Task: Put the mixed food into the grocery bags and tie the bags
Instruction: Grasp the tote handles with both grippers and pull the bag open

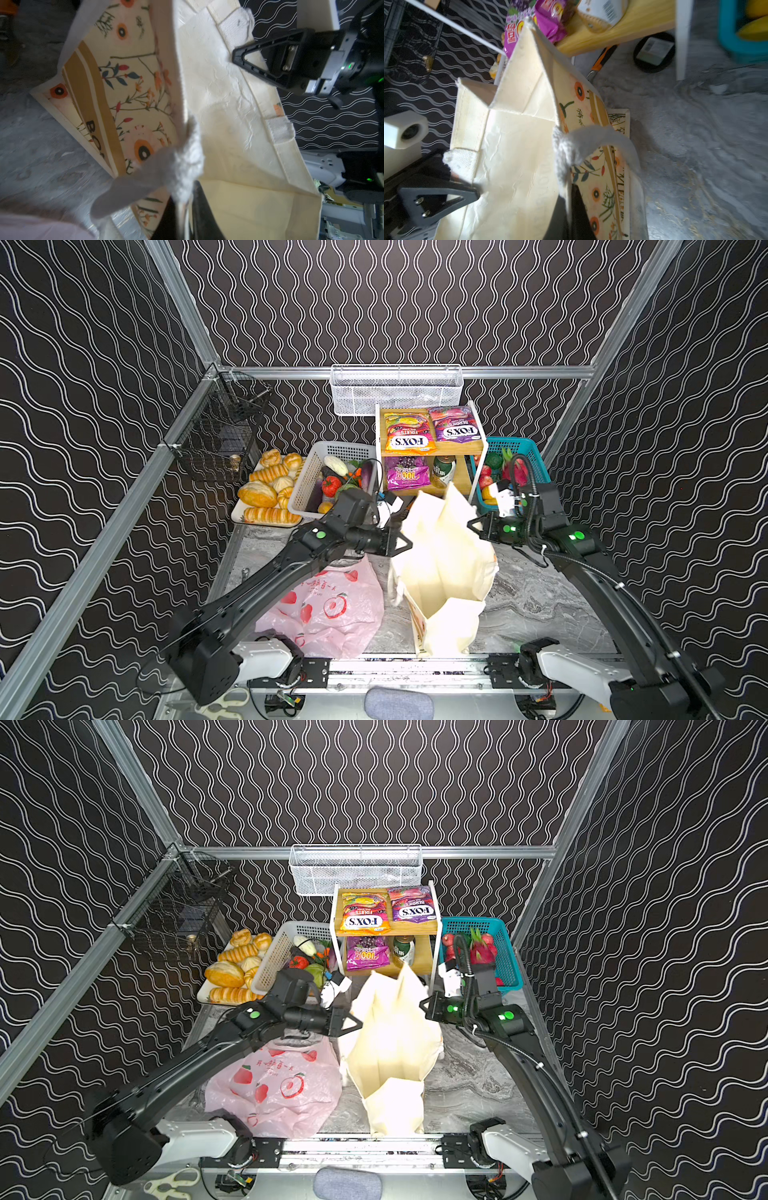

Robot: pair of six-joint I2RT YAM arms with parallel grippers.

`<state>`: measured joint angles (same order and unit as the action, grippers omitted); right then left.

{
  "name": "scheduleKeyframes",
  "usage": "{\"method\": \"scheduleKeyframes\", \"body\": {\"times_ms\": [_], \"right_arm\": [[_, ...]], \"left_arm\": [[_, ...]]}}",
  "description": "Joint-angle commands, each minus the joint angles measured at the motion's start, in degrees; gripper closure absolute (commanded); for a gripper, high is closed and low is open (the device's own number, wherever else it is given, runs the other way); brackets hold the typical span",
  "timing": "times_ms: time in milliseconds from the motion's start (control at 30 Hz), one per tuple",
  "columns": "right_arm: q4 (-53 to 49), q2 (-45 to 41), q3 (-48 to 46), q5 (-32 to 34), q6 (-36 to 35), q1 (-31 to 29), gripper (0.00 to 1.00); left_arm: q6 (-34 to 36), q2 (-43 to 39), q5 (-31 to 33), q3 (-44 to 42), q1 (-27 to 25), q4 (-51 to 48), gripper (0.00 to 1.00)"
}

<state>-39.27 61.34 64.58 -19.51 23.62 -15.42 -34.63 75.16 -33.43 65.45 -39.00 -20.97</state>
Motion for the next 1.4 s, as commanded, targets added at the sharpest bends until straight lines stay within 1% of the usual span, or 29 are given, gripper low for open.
{"method": "scheduleKeyframes", "body": {"times_ms": [0,133,267,333,467,533,633,733,800,867,900,933,1000,1033,1133,1167,1233,1367], "right_arm": [[0.37,-2.22,-0.70,9.07,2.76,3.13,1.00],[0.43,-4.35,-2.02,6.44,2.71,8.11,1.00],[-0.13,-3.63,-3.63,7.48,2.38,10.23,1.00],[0.17,-3.17,-3.93,8.19,2.80,11.22,1.00],[2.05,-4.01,-4.10,13.84,2.44,13.47,1.00],[2.66,-3.61,-3.16,13.04,0.69,15.03,1.00],[1.43,-0.80,-0.30,11.66,-1.39,17.24,1.00],[2.68,1.52,0.70,6.99,-2.89,19.77,1.00],[3.91,2.67,1.28,2.24,-4.95,21.51,1.00],[3.46,4.30,2.93,-3.61,-8.52,22.27,1.00],[2.68,5.24,3.87,-6.24,-10.06,22.20,1.00],[1.88,6.23,4.39,-9.21,-11.37,22.19,1.00],[0.70,7.24,4.83,-15.32,-13.12,22.19,1.00],[0.43,6.96,5.00,-18.15,-13.63,22.19,1.00],[4.85,4.46,2.27,-26.45,-11.40,22.01,1.00],[4.26,4.09,2.43,-26.29,-11.28,22.01,1.00],[2.44,3.68,2.76,-25.11,-11.44,22.01,1.00],[-0.40,3.00,1.93,-21.63,-11.93,22.01,1.00]], "left_arm": [[-6.08,3.37,-1.51,2.26,-1.19,12.92,0.87],[-7.26,8.42,-1.45,6.56,-4.23,13.94,0.85],[-8.32,12.27,1.13,8.93,-6.46,14.29,0.79],[-9.41,13.56,2.23,9.25,-6.69,15.63,0.80],[-13.78,15.17,3.38,8.91,-6.85,21.64,0.81],[-15.37,15.79,4.45,8.97,-7.03,23.41,0.82],[-19.35,16.56,5.97,8.37,-7.11,27.49,0.83],[-24.92,18.16,6.49,7.49,-7.51,33.45,0.83],[-27.38,19.33,7.29,7.97,-8.00,34.07,0.83],[-28.80,20.24,8.75,8.04,-8.78,34.48,0.83],[-29.29,20.67,9.58,7.96,-9.15,34.95,0.82],[-30.26,20.98,10.55,7.87,-9.33,35.53,0.80],[-31.09,21.34,11.80,7.75,-9.92,37.32,0.80],[-31.08,21.45,12.38,8.21,-10.19,36.98,0.80],[-31.14,21.43,15.39,8.78,-10.48,34.61,0.87],[-31.56,21.33,16.48,8.53,-10.60,34.67,0.88],[-32.84,21.13,18.52,7.90,-10.57,35.27,0.95],[-35.96,20.47,22.52,6.64,-10.73,37.49,0.96]]}}
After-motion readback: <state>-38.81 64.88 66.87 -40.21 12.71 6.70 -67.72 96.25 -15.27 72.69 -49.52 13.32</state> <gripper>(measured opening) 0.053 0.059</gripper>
